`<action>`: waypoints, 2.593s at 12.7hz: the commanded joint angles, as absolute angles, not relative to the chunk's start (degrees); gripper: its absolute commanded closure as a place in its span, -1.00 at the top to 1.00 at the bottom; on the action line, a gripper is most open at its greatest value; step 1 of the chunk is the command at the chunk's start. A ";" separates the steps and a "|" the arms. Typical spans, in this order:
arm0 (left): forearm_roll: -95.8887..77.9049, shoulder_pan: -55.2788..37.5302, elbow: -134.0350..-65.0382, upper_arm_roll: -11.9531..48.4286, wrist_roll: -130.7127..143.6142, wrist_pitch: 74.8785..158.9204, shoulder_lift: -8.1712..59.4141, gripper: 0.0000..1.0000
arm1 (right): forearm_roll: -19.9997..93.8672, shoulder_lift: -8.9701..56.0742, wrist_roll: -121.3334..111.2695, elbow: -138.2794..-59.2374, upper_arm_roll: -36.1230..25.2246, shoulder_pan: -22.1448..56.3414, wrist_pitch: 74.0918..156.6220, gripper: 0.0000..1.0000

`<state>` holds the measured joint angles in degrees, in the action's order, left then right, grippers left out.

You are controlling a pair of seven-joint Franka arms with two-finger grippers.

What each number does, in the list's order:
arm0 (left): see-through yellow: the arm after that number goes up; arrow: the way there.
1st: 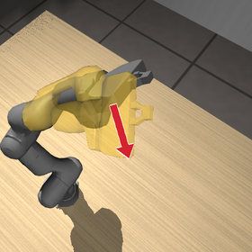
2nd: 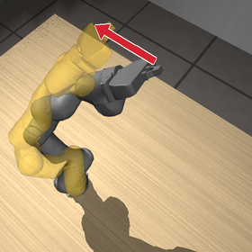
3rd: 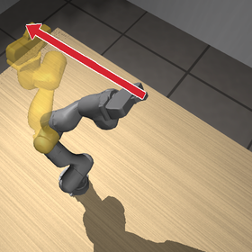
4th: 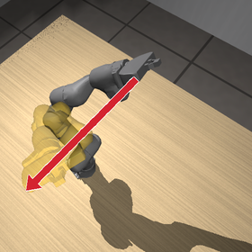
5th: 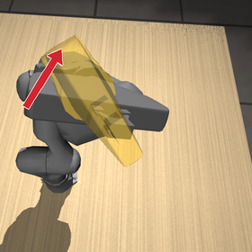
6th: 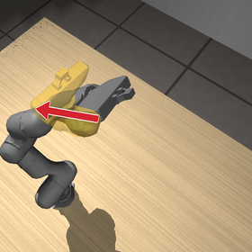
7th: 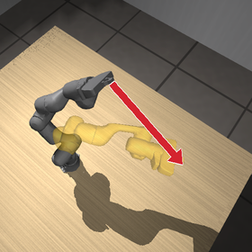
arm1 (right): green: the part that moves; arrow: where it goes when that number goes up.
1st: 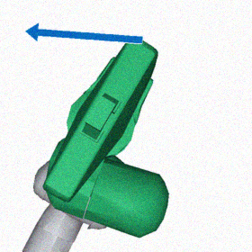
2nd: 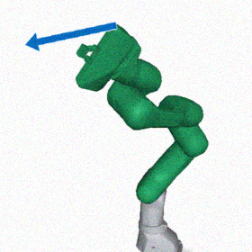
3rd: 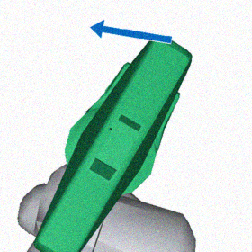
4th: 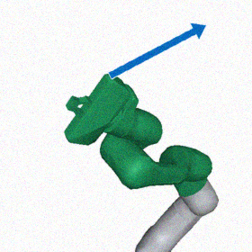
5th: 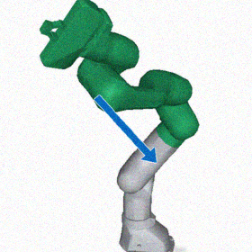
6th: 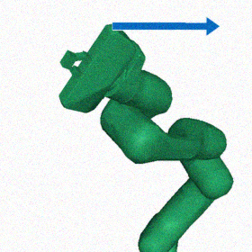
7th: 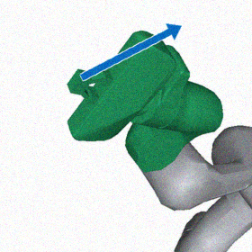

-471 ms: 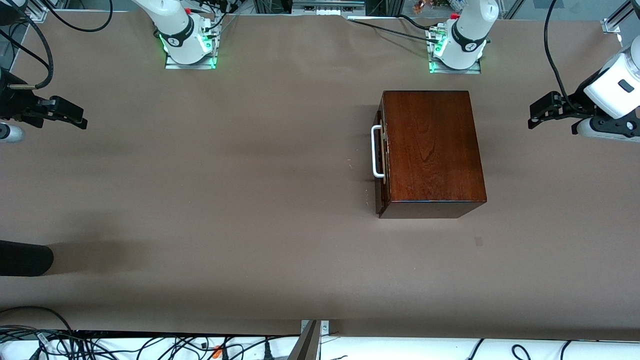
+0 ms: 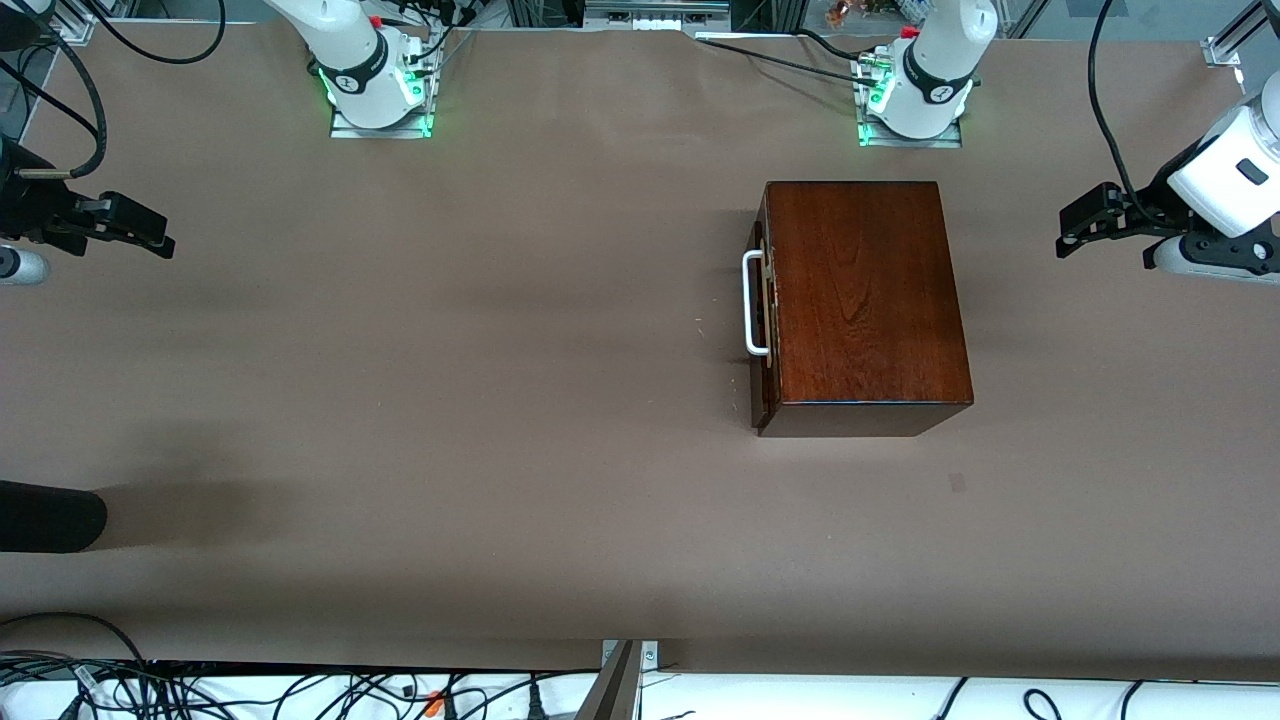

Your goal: Open drawer, take yellow block, close drawer

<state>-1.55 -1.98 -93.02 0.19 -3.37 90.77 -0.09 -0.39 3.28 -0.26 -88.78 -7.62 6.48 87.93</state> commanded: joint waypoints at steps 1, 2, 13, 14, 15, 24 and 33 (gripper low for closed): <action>-2.20 -1.93 -90.62 0.26 -2.90 89.21 0.97 1.00 | -0.79 2.02 -0.09 -89.91 -7.47 6.24 88.16 1.00; -2.11 -1.93 -90.62 0.26 -2.90 89.21 0.97 1.00 | -0.79 2.02 -0.09 -89.91 -7.38 6.24 88.24 1.00; -2.02 -2.55 -90.70 0.35 -3.34 87.37 2.72 1.00 | -0.79 2.02 -0.09 -89.91 -7.47 6.24 88.33 1.00; -2.02 -3.07 -90.70 0.35 -3.34 85.97 2.72 1.00 | -0.79 2.02 -0.09 -89.91 -7.47 6.24 88.33 1.00; -1.93 -3.42 -90.70 0.53 -3.34 84.83 2.72 1.00 | -0.79 2.02 -0.09 -89.91 -7.47 6.24 88.33 1.00; -1.85 -6.57 -90.44 16.70 14.82 93.24 10.54 1.00 | -0.88 2.02 -0.09 -89.91 -7.38 6.24 88.24 1.00; 14.66 -29.08 -81.39 16.52 41.62 95.89 26.44 1.00 | -0.97 2.02 -0.09 -89.91 -7.38 6.24 88.33 1.00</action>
<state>11.43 -26.70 -85.75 17.24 36.67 96.91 21.70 -0.39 3.28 -0.26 -88.78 -7.65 6.48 87.96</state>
